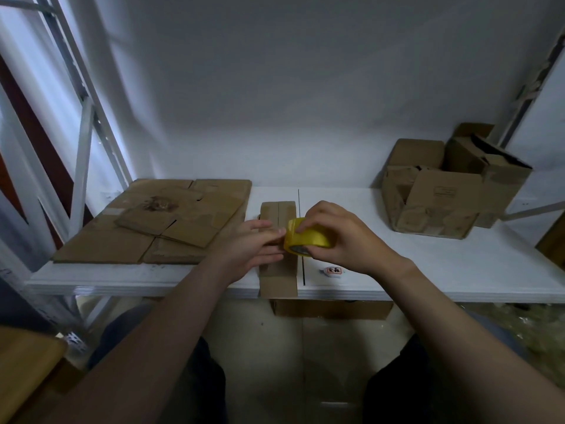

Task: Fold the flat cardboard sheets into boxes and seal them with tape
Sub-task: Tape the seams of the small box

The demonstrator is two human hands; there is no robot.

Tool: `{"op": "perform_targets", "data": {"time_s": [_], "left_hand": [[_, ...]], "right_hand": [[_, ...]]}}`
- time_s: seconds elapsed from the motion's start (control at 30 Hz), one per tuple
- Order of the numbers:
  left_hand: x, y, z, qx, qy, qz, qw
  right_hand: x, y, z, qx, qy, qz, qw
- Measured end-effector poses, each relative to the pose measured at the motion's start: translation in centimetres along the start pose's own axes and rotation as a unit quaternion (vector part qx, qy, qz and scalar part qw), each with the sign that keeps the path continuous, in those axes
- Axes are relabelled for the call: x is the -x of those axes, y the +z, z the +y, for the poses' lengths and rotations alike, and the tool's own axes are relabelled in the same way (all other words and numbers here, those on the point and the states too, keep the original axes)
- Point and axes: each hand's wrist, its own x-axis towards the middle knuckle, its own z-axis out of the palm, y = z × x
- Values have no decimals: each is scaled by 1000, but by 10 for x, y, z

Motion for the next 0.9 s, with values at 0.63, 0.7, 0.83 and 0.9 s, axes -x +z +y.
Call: {"op": "perform_targets", "data": {"time_s": [0.63,0.7,0.83,0.9], "left_hand": [[-11,-7,-13,-46,-54,-24,997],[-11,-7,-11,-65,-68,-38,995],[-15,-10,-12,-123,-75,-29,989],[-17,-12,-14,-131,-69,-21,989]], "right_hand": [[12,11,6,2,-37,-1,999],[12,12,8,9,-45,-5,999],[12,15,9,28,-67,-2,997],[11,15,9,34,-69,4,997]]}}
